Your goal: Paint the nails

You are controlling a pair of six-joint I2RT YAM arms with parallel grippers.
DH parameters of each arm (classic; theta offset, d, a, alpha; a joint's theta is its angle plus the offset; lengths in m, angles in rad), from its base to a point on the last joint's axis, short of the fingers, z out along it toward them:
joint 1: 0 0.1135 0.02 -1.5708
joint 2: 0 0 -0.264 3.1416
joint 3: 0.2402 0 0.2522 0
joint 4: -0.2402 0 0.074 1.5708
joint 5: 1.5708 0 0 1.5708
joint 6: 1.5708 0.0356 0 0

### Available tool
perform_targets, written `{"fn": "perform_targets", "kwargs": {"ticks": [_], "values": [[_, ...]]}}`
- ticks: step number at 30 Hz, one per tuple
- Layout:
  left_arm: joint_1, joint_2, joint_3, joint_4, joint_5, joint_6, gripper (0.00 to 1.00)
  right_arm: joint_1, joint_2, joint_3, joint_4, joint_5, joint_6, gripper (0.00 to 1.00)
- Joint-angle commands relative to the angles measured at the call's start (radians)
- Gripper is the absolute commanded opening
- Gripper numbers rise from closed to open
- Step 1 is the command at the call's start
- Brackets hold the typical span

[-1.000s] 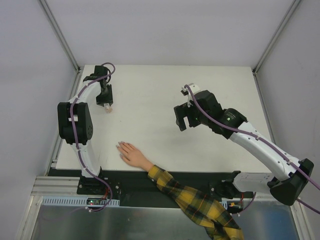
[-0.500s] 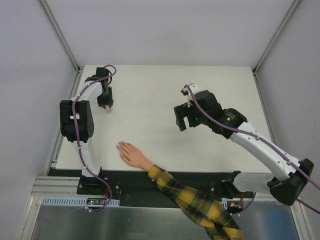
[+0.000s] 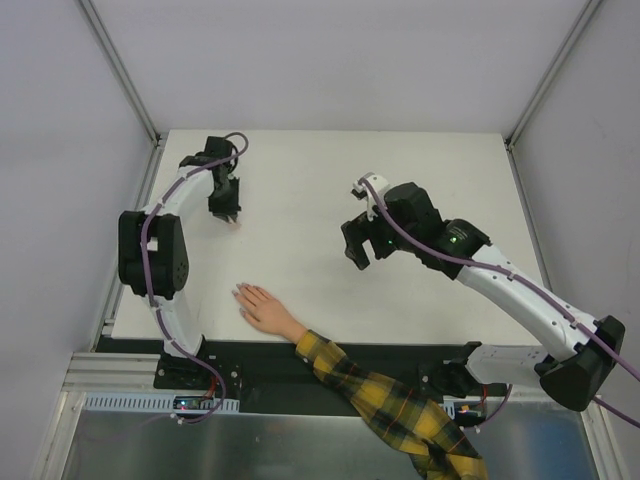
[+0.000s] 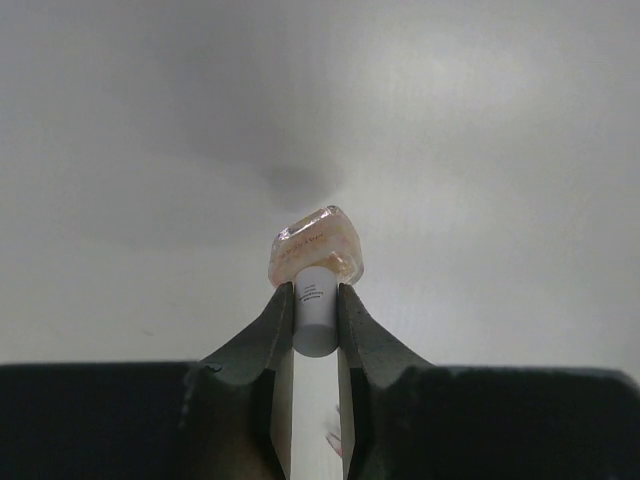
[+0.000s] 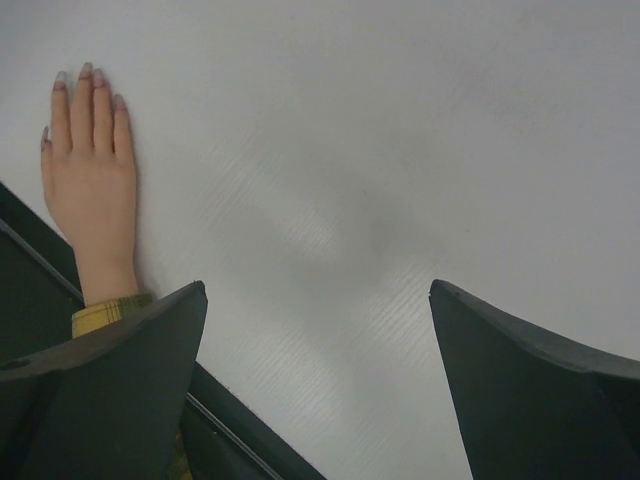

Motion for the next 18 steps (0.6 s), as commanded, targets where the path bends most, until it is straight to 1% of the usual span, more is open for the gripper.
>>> {"fn": "perform_targets", "kwargs": {"ticks": [1,2,4,5,7,8,10,12,14,18], "values": [[-0.137,-0.229,-0.046,-0.164,0.296,-0.011,0.00,0.002,-0.001,-0.031,0.131,-0.267,-0.169,0.98],[-0.160,-0.298,-0.084,-0.174,0.348,-0.032,0.00,0.004,-0.002,-0.045,0.154,-0.339,-0.188,0.98],[-0.209,-0.376,-0.152,-0.178,0.471,-0.070,0.00,0.002,-0.004,-0.094,0.234,-0.392,-0.226,0.98],[-0.224,-0.445,-0.169,-0.182,0.501,-0.104,0.00,0.002,-0.004,-0.109,0.254,-0.431,-0.235,0.98],[-0.267,-0.510,-0.197,-0.182,0.534,-0.144,0.00,0.002,0.001,-0.147,0.311,-0.461,-0.248,0.98],[-0.284,-0.559,-0.213,-0.182,0.551,-0.178,0.00,0.002,0.001,-0.163,0.366,-0.484,-0.246,0.98],[-0.327,-0.593,-0.227,-0.183,0.597,-0.196,0.00,0.002,0.010,-0.201,0.424,-0.518,-0.240,0.98],[-0.356,-0.621,-0.229,-0.186,0.654,-0.219,0.00,0.004,0.034,-0.217,0.502,-0.583,-0.223,0.99],[-0.390,-0.636,-0.224,-0.186,0.698,-0.232,0.00,0.004,0.056,-0.221,0.564,-0.637,-0.211,0.95],[-0.421,-0.651,-0.221,-0.186,0.729,-0.241,0.00,0.013,0.091,-0.227,0.647,-0.677,-0.209,0.94]]}}
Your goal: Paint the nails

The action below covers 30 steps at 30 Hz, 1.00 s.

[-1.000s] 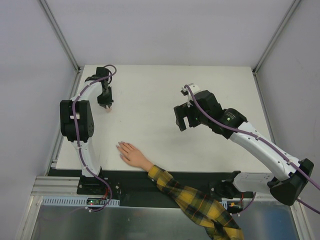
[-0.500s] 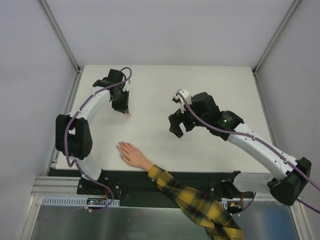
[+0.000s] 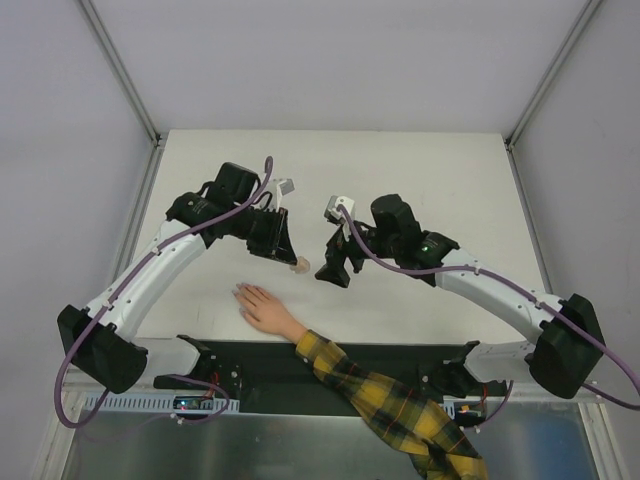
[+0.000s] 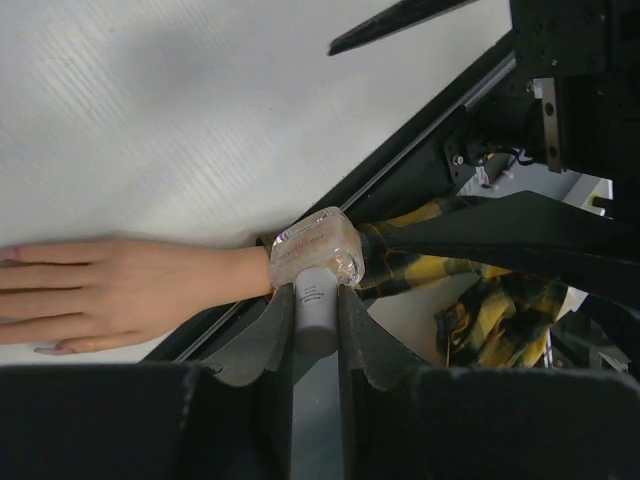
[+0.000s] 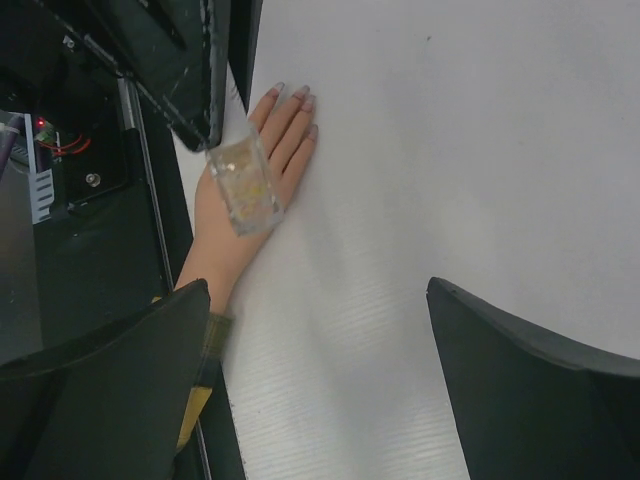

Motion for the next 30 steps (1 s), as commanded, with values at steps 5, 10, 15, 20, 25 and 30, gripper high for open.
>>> {"fn": "perform_targets", "kwargs": {"ticks": [5,10,15,20,25,30], "values": [[-0.023,-0.025,0.007,-0.017,0.120,-0.072,0.00,0.043,0.045,0.020,0.211,-0.144,-0.025,0.89],[-0.023,-0.025,0.030,-0.016,0.137,-0.084,0.00,0.060,0.059,0.005,0.253,-0.165,-0.011,0.84],[-0.023,-0.021,0.041,-0.017,0.151,-0.086,0.00,0.083,0.081,0.021,0.259,-0.167,-0.011,0.72],[-0.023,-0.027,0.047,-0.017,0.152,-0.089,0.00,0.092,0.087,0.021,0.260,-0.173,-0.007,0.56],[-0.023,-0.039,0.065,-0.017,0.163,-0.081,0.00,0.092,0.085,0.037,0.274,-0.173,0.029,0.04],[-0.023,-0.114,0.107,0.019,0.004,-0.057,0.59,0.097,0.045,0.023,0.270,-0.118,0.120,0.00]]}}
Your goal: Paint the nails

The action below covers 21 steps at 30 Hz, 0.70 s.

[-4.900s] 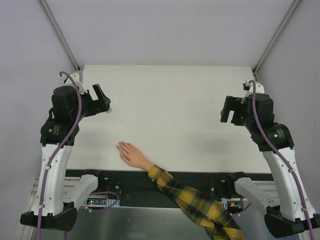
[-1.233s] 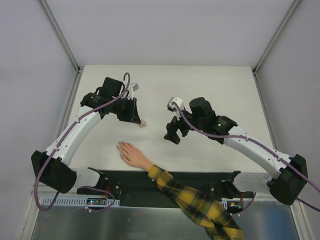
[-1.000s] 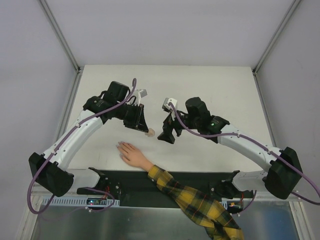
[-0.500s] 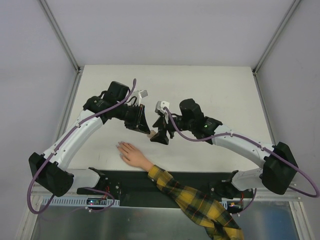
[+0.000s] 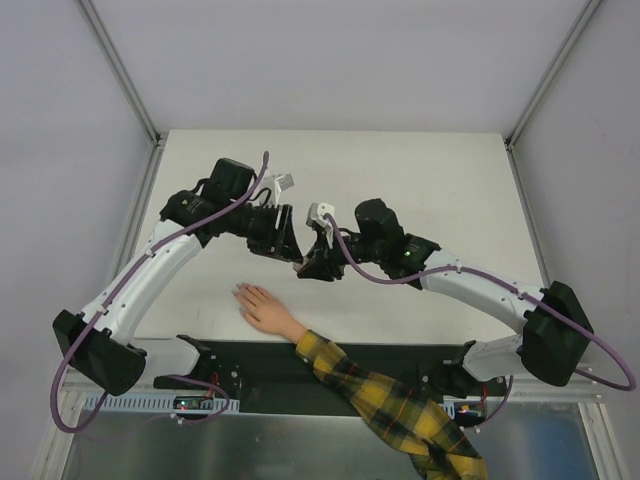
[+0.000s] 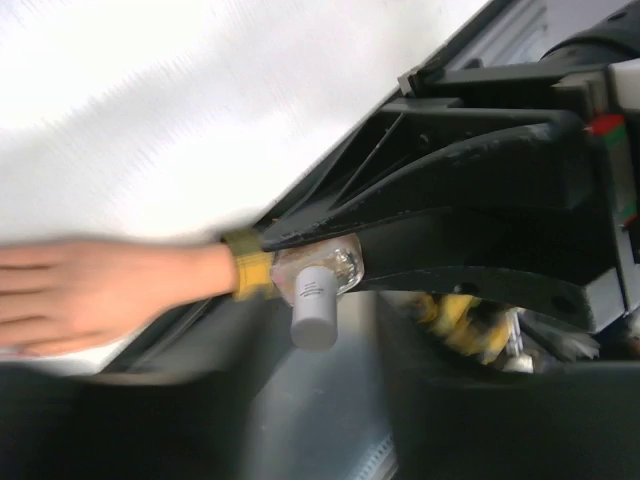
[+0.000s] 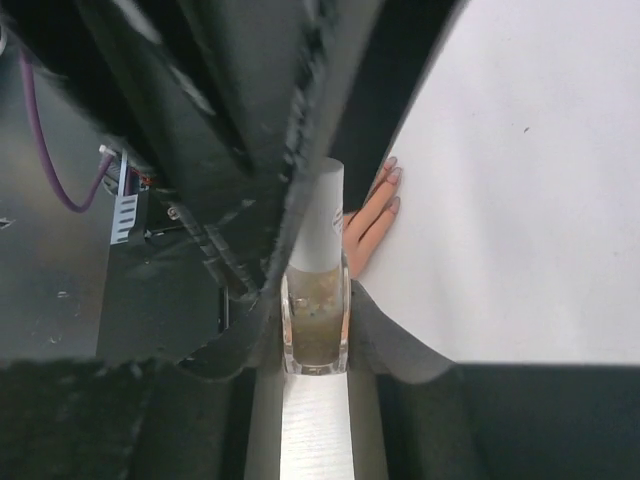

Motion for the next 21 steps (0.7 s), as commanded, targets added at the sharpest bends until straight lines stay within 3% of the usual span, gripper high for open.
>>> {"fn": "perform_targets", "kwargs": {"ticks": [1,3,5,9,10,12,13,15,17,21], "values": [[-0.004,-0.135,0.063,0.084,-0.098,0.012,0.74,0.008,-0.069,0.021,0.047,0.036,0.086,0.00],[-0.005,-0.231,0.002,0.245,-0.078,0.015,0.96,0.008,-0.101,0.001,0.048,0.043,0.122,0.01],[-0.005,-0.285,-0.053,0.360,-0.052,0.001,0.96,0.006,-0.153,-0.008,0.047,0.047,0.149,0.00],[-0.008,-0.405,-0.262,0.744,0.089,-0.104,0.87,0.003,-0.235,0.000,0.047,0.031,0.210,0.01],[-0.010,-0.421,-0.297,0.896,0.107,-0.123,0.80,0.003,-0.259,0.003,0.047,0.024,0.231,0.00],[-0.014,-0.454,-0.400,1.040,0.124,-0.183,0.77,-0.002,-0.279,0.012,0.047,0.001,0.254,0.00],[-0.014,-0.462,-0.434,1.209,0.135,-0.209,0.76,-0.008,-0.284,0.018,0.047,-0.012,0.276,0.01],[-0.022,-0.465,-0.509,1.379,0.153,-0.287,0.73,-0.014,-0.290,0.032,0.044,-0.033,0.293,0.00],[-0.024,-0.455,-0.517,1.488,0.175,-0.310,0.66,-0.012,-0.293,0.049,0.045,-0.053,0.307,0.01],[-0.028,-0.416,-0.477,1.496,0.212,-0.298,0.54,-0.014,-0.312,0.052,0.054,-0.044,0.311,0.00]]}}
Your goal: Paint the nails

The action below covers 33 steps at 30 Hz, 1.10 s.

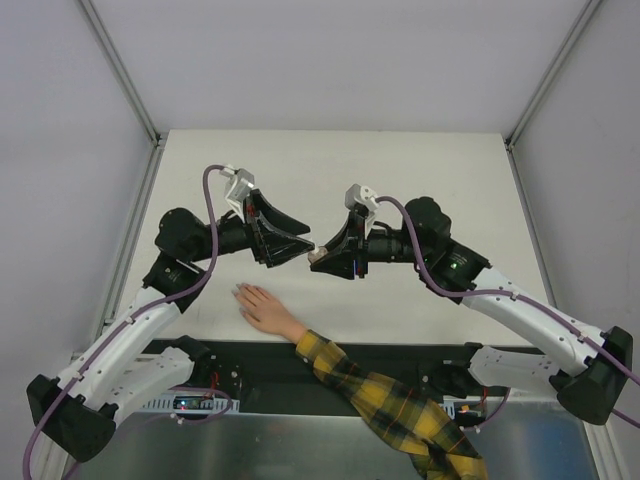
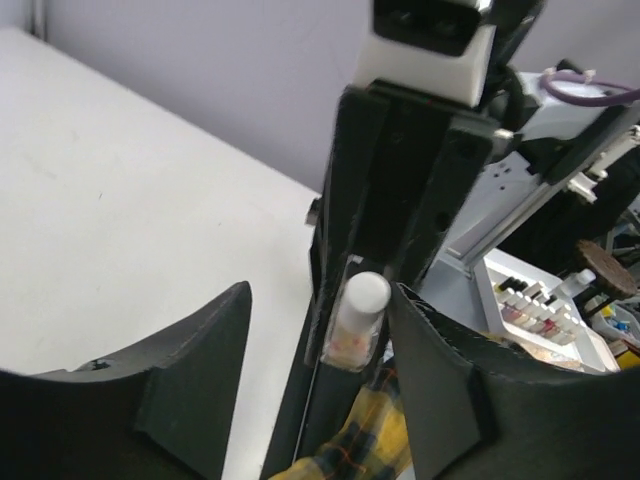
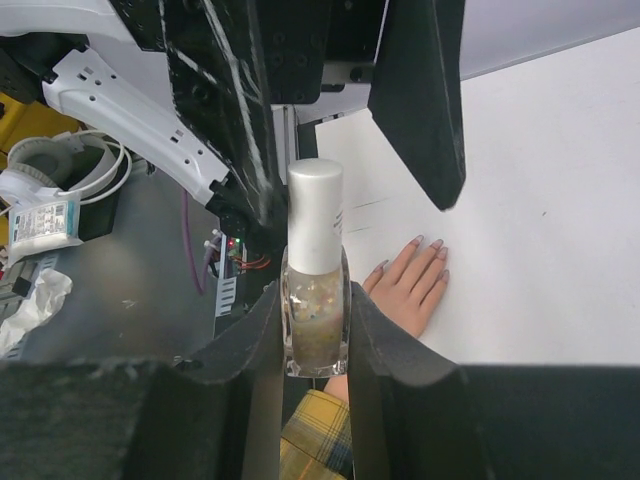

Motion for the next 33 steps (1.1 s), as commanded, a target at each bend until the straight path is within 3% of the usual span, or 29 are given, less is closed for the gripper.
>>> {"fn": "perform_targets", "kwargs": {"ticks": [1,6,14,21,23,26,28,31,32,33], "values": [[-0.014,0.008,0.053,0.266,0.084,-0.051,0.52,-0.004,-0.034,0.045,0.048,-0.033,0.034,0.00],[-0.021,0.065,0.087,0.272,0.141,-0.092,0.41,-0.005,-0.034,0.058,0.066,-0.028,0.032,0.00],[-0.036,0.056,0.086,0.281,0.125,-0.103,0.44,-0.007,-0.046,0.068,0.110,-0.011,0.049,0.00],[-0.053,0.068,0.096,0.280,0.119,-0.102,0.32,-0.005,-0.043,0.076,0.129,0.009,0.066,0.00],[-0.054,0.076,0.107,0.273,0.115,-0.094,0.23,-0.005,-0.037,0.079,0.137,0.009,0.071,0.00],[-0.057,0.071,0.125,0.223,0.073,-0.062,0.00,-0.004,-0.043,0.076,0.137,0.042,0.065,0.00],[-0.063,0.047,0.136,0.166,0.011,-0.005,0.00,0.001,-0.054,0.070,0.115,0.091,0.049,0.01],[-0.106,0.009,0.152,-0.005,-0.230,0.108,0.00,0.108,-0.074,0.099,-0.033,0.506,-0.091,0.00],[-0.129,0.005,0.158,-0.083,-0.385,0.136,0.00,0.236,-0.065,0.111,-0.050,0.879,-0.165,0.00],[-0.152,0.005,0.184,-0.139,-0.496,0.157,0.00,0.299,-0.021,0.119,-0.045,1.059,-0.295,0.01]]}}
